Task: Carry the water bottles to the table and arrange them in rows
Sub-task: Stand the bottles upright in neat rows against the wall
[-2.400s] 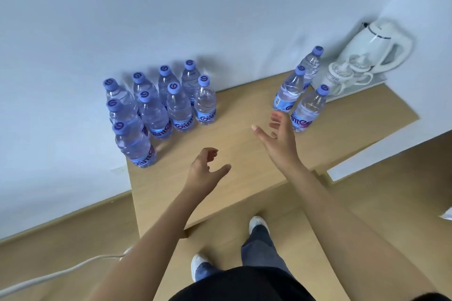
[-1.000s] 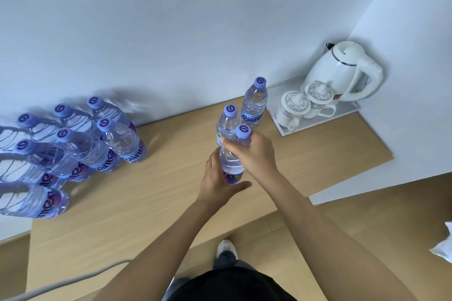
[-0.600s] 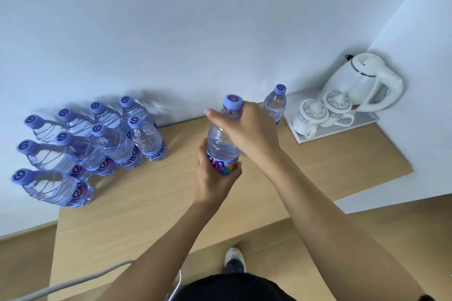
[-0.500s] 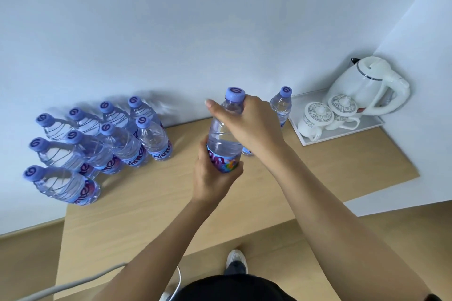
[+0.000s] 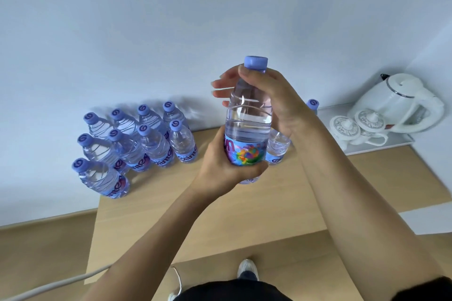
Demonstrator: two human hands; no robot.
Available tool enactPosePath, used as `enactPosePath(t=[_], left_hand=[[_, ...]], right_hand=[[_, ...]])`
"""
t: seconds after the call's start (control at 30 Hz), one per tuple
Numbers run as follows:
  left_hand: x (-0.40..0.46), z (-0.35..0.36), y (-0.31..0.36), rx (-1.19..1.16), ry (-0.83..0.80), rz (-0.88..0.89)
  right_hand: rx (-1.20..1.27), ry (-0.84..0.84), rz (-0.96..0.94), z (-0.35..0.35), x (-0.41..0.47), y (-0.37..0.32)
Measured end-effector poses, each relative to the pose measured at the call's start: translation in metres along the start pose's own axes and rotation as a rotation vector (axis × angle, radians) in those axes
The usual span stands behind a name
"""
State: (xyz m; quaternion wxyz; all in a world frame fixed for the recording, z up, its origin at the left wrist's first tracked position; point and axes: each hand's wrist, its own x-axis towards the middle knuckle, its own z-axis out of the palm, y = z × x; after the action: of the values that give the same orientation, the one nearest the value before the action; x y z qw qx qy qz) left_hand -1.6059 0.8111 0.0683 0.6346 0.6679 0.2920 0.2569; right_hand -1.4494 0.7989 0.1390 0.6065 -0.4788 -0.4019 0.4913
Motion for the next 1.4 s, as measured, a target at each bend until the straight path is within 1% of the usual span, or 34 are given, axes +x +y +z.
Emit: enactPosePath(t=[0.23,0.57,0.77,1.07,1.13,1.2,1.23,1.3,1.4], left_hand=[[-0.014,-0.017,0.007,0.037,0.027,0.017],[-0.03,-0.035,0.011,0.02,0.038,0.005],[-0.039,-0.038,0.007,-0.028,0.018,-0.031],[-0.052,-0.037,0.001,0.03,0.159,0.014],[-0.054,-0.039,0.0,0.031,0.176,0.015],[-0.056,-0.042,0.001,0.025,0.159,0.001],[-0.057,-0.045,0.001,0.018,0.144,-0.006],[-0.058,-0.051,0.004,-0.016,0.111,-0.02],[-0.058,-0.059,0.01,-0.068,0.038,-0.022]], right_hand=[[0.071,-0.025,-0.028,0.024,0.003,0.004],[0.042,0.002,-0.041,0.053,-0.001,0.002],[0.034,0.135,-0.04,0.068,-0.008,0.004],[-0.021,0.399,-0.05,0.094,-0.013,0.008],[-0.05,0.427,-0.055,0.1,-0.014,0.009],[-0.09,0.389,-0.046,0.099,-0.015,0.009],[-0.115,0.332,-0.036,0.097,-0.016,0.008],[-0.154,0.168,-0.023,0.089,-0.017,0.003],[-0.082,-0.022,-0.023,0.081,-0.017,-0.002]])
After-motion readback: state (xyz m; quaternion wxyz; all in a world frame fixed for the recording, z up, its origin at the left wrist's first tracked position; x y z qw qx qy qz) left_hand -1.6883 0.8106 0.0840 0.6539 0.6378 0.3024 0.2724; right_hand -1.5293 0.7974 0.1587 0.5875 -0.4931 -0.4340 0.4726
